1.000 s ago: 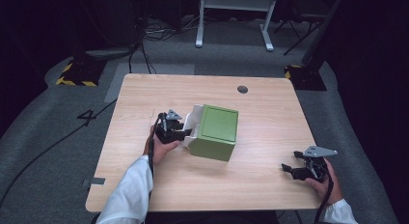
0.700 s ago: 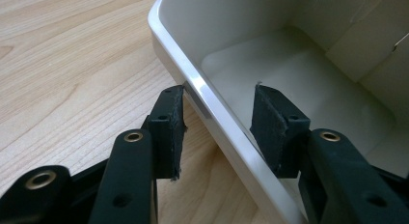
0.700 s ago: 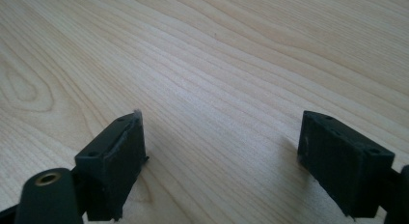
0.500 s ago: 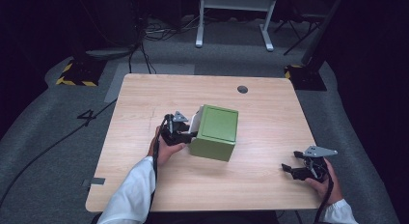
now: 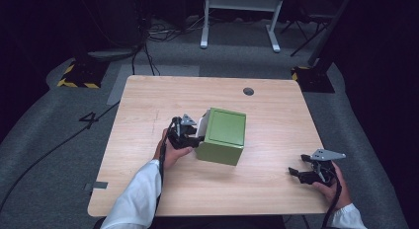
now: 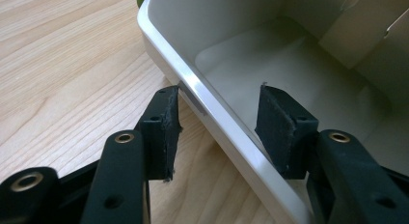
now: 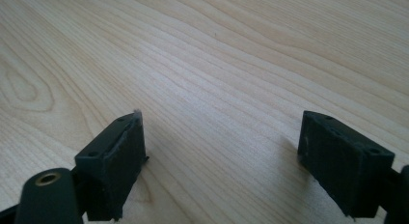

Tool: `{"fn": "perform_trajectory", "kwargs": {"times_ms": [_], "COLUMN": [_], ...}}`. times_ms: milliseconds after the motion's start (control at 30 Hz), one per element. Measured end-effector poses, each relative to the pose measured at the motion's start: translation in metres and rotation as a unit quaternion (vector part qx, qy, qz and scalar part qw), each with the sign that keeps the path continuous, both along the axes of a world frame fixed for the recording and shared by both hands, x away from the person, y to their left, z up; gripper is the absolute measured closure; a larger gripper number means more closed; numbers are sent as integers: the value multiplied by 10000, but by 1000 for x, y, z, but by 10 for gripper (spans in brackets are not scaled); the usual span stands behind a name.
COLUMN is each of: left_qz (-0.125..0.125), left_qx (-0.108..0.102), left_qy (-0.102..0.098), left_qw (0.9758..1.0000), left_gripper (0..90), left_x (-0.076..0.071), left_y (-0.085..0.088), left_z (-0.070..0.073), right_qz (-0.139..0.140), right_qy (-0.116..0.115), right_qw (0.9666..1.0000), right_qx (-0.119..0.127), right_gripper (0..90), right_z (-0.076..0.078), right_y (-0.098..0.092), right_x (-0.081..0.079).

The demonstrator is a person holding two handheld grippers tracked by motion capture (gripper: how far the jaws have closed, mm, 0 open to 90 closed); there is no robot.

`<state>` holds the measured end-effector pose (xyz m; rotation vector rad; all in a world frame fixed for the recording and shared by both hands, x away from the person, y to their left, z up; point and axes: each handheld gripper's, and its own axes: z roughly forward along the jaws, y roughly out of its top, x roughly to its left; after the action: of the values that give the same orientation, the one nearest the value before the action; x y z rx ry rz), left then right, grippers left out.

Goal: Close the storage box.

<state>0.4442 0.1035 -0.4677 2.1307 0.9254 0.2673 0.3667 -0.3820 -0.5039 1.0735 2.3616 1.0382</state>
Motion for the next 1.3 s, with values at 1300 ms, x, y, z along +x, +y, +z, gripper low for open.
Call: {"fn": "perform_trajectory", "kwargs": {"times_ms": [1300], "left_qz": [-328], "left_qx": [519], "left_qy": [-334], "left_qw": [9976], "left_gripper": [391], "left_x": [-2], "left_y": [11], "left_z": [18], "right_qz": [-1], "right_qy": [-6], "right_qw": [10000], "right_qx": [-2], "right_gripper": [172], "right_z": [0], "right_y": [0], "right_x": [0]}}
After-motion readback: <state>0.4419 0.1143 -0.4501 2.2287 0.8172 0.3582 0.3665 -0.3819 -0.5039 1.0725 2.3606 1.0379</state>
